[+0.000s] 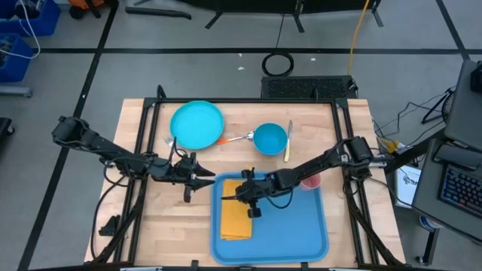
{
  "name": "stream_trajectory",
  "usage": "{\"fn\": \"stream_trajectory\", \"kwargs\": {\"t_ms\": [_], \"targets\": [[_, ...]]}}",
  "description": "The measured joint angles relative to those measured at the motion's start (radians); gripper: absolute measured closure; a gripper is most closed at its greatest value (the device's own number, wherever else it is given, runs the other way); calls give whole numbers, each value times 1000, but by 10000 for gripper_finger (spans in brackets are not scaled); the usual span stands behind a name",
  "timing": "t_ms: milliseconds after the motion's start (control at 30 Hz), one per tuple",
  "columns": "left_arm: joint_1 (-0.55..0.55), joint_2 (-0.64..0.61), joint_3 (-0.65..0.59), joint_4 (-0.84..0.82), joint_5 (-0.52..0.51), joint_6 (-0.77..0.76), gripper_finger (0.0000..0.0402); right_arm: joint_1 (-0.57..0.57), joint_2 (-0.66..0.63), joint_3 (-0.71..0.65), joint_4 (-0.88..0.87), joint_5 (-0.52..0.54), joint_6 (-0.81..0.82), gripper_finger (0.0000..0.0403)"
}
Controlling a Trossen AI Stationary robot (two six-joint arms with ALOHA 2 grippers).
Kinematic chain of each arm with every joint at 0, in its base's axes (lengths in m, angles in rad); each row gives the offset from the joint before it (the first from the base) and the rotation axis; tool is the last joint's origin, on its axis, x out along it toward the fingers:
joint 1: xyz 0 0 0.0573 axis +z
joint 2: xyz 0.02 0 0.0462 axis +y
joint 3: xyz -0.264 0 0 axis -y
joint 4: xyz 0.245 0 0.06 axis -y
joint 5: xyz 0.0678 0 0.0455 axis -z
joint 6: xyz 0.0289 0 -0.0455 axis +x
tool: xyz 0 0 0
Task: Set up tray
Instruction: Put the orange napkin on the left of the blue serving tray
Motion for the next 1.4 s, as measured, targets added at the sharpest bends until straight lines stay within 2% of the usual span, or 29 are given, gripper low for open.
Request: {"fn": "stream_trajectory", "kwargs": {"t_ms": [800, 1067, 1400], "targets": [[0, 0, 0, -6, -2, 0, 259, -18, 21, -3, -51, -131, 71, 403], [0, 0, 1, -13, -2, 2, 259, -29, 83, 0, 58, -261, 71, 403], [0, 0, 1, -15, -2, 5, 259, -31, 80, -1, 64, -288, 68, 403]]}}
